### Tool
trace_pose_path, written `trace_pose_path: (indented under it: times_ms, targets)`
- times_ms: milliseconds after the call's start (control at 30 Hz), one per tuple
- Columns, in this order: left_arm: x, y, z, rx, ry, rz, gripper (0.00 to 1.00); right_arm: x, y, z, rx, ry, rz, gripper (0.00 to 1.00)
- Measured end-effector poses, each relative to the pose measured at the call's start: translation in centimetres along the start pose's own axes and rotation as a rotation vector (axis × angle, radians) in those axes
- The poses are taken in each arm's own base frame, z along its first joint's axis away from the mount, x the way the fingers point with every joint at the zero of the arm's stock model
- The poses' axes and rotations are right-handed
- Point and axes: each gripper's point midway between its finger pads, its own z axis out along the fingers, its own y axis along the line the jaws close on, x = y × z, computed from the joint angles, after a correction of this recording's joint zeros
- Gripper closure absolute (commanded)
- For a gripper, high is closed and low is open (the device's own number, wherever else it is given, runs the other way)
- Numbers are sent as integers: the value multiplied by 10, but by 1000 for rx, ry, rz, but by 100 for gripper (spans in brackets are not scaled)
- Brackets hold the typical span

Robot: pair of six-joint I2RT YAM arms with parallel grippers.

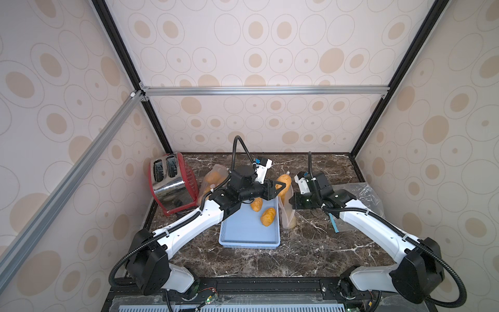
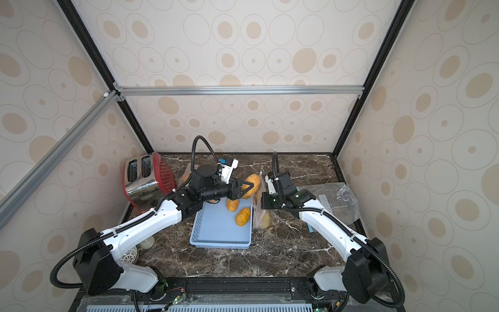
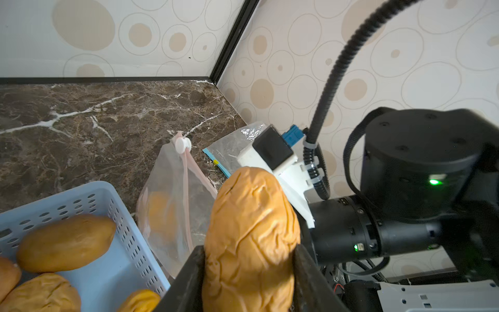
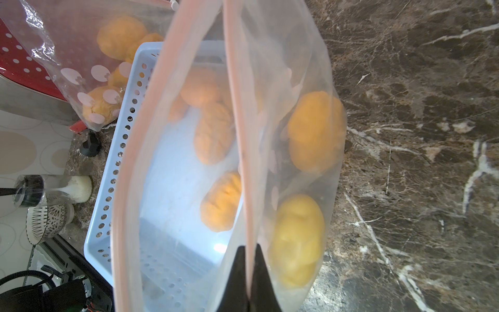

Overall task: Put the potatoes into a zipper bag and zip it
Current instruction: Place the potato into the zipper food storage bag.

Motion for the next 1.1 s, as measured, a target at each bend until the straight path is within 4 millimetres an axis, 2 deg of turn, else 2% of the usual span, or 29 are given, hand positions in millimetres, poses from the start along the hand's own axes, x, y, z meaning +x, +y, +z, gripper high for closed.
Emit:
trace_pose_path:
  times_ms: [200,400,733,900,1100]
  targets:
    - [23,20,20,-26,65,-64,57,0,0,0,0,-1,0,100]
    - [32,30,21,-65,83,-73,56,0,0,0,0,-1,-1,100]
    - [55,57,17,-203,173,-46,54,1,5,-2,-27,6,-1,100]
    - [50,54,21,-205,211,-22,51,4,11,-2,-63,22,2,100]
    - [25,39,23,-193,222,26,50,0,22,-8,-105,28,3,100]
